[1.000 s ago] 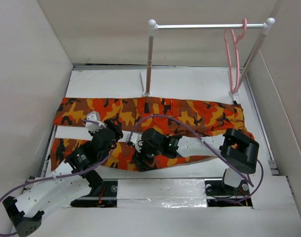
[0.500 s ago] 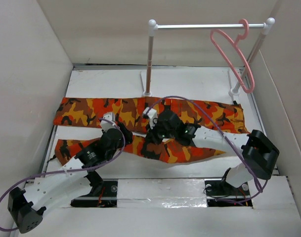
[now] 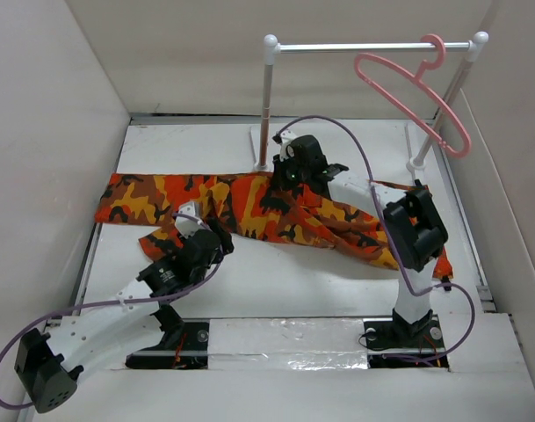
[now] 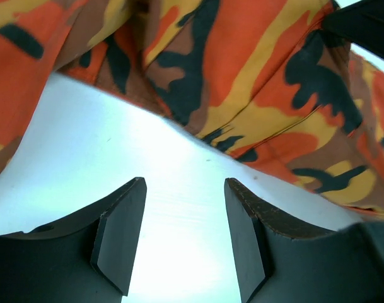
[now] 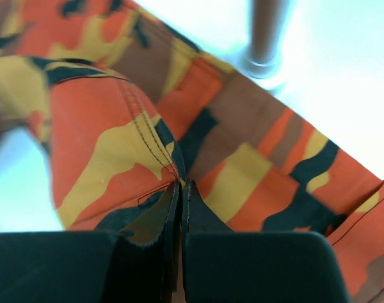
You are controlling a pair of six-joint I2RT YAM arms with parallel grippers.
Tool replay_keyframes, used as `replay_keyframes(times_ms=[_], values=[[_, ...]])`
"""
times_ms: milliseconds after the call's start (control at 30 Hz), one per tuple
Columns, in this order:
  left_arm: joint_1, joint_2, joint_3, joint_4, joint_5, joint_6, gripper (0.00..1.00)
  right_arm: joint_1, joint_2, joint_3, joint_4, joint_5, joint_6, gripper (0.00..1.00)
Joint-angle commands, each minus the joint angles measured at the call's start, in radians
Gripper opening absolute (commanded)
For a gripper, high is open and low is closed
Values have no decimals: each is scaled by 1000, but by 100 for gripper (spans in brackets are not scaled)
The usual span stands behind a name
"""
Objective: Place the trousers on the hanger
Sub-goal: Flatten out the trousers at the center of the board.
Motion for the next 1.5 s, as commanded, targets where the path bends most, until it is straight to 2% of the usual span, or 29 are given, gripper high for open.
replay_keyframes(times_ms=[0, 233, 333, 400, 433, 533, 567, 633, 800, 933, 1067, 1200, 1233, 1300, 1333, 1400, 1433, 1467], values=[[-2, -14, -52, -23, -62, -88, 50, -20, 67, 80, -37, 17, 2, 0], [-2, -91, -95, -87, -142, -260, 53, -62, 176, 187, -81, 124, 11, 1], [-2, -82, -97, -103, -168, -301, 57, -71, 215, 219, -88, 163, 11, 9], [-2, -56, -94, -51, -149, -281, 58, -71, 228, 244, -104, 184, 10, 14], [-2, -10, -89, -13, -130, -225, 58, -82, 227, 245, -114, 192, 4, 23], [-2, 147, -65, 139, -19, -142, 53, -91, 186, 226, -97, 184, -4, 33], [-2, 196, -59, 234, 54, -125, 53, -103, 180, 229, -100, 186, -7, 33], [-43, 337, -30, 329, 79, -119, 53, -112, 189, 282, -152, 193, -19, 34], [-119, 630, 123, 422, 69, -99, 52, -148, 193, 347, -233, 184, -27, 32], [-159, 771, 220, 474, 75, -91, 53, -157, 98, 275, -193, 148, -27, 54], [-168, 889, 297, 489, 92, -74, 53, -166, 35, 295, -267, 117, -52, 59], [-177, 949, 325, 505, 110, -74, 53, -157, -144, 116, -188, 117, -12, 60], [-177, 951, 322, 517, 108, -77, 53, -157, -247, -8, -130, 120, 23, 60], [-177, 954, 317, 529, 115, -73, 52, -157, -363, -143, -76, 147, 63, 60], [-177, 958, 320, 531, 116, -68, 51, -157, -427, -290, -25, 187, 88, 59], [-177, 960, 326, 531, 108, -53, 49, -157, -627, -436, 3, 250, 143, 55], [-177, 955, 328, 534, 102, -47, 46, -157, -694, -506, -8, 320, 164, 40], [-177, 952, 331, 535, 87, -33, 39, -171, -835, -635, -17, 347, 198, 22]])
